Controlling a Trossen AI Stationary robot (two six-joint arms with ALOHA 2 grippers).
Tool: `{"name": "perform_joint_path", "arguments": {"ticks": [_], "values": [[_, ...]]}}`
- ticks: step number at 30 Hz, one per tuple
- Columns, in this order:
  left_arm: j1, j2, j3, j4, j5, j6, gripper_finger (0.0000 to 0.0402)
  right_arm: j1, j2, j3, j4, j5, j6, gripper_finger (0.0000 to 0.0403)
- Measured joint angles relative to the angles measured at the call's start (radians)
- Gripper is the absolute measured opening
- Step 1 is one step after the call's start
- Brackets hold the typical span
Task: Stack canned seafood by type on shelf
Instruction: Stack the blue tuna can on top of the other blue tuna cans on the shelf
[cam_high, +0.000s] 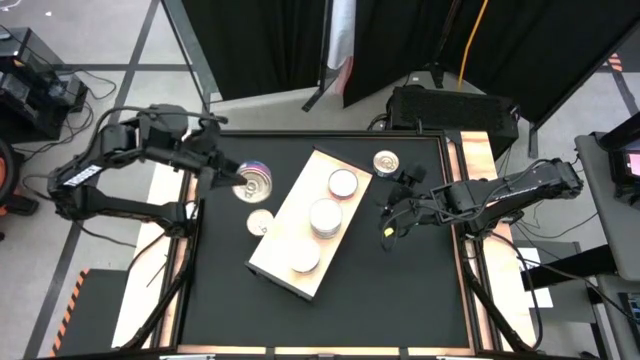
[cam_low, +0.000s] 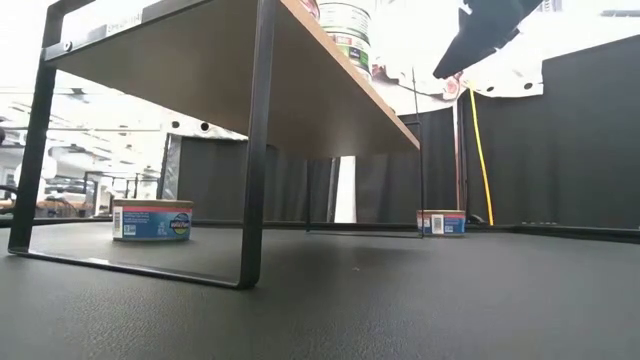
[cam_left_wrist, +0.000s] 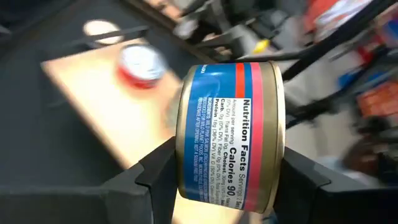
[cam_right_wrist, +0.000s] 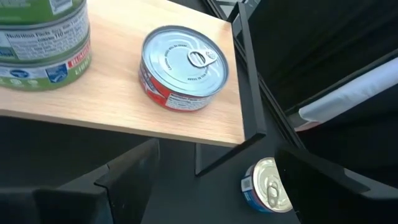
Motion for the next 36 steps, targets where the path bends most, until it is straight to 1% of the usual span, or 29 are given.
{"name": "perform_joint_path", "arguments": {"ticks": [5,11,15,21,23,27,30,36], "values": [[-0.092,0.031,0.0,0.08,-0.003,-0.177,0.0199,0.0,0.0,0.0,-0.023,0.002,-0.024,0.0313],[-0.22,0.108,0.0,0.18,-0.008,-0.313,0.0199,0.0,0.0,0.0,-0.044,0.003,-0.026,0.0313],[-0.301,0.182,0.0,0.239,-0.011,-0.31,0.0199,-0.001,0.0,0.0,-0.045,0.004,-0.034,0.0313],[-0.373,0.292,0.0,0.244,-0.027,-0.309,0.0199,-0.001,0.0,0.0,-0.063,0.003,-0.033,0.0313],[-0.388,0.324,0.0,0.265,-0.025,-0.309,0.0199,-0.001,0.0,0.0,-0.062,0.003,-0.033,0.0313],[-0.414,0.372,0.0,0.321,0.021,-0.321,0.0199,-0.001,0.0,0.0,-0.062,0.003,-0.03,0.0313],[-0.425,0.396,0.0,0.324,0.052,-0.336,0.0199,-0.001,0.0,0.0,-0.062,0.003,-0.029,0.0313],[-0.443,0.428,0.0,0.32,0.061,-0.329,0.0199,-0.001,0.0,0.0,-0.062,0.003,-0.024,0.0313]]}}
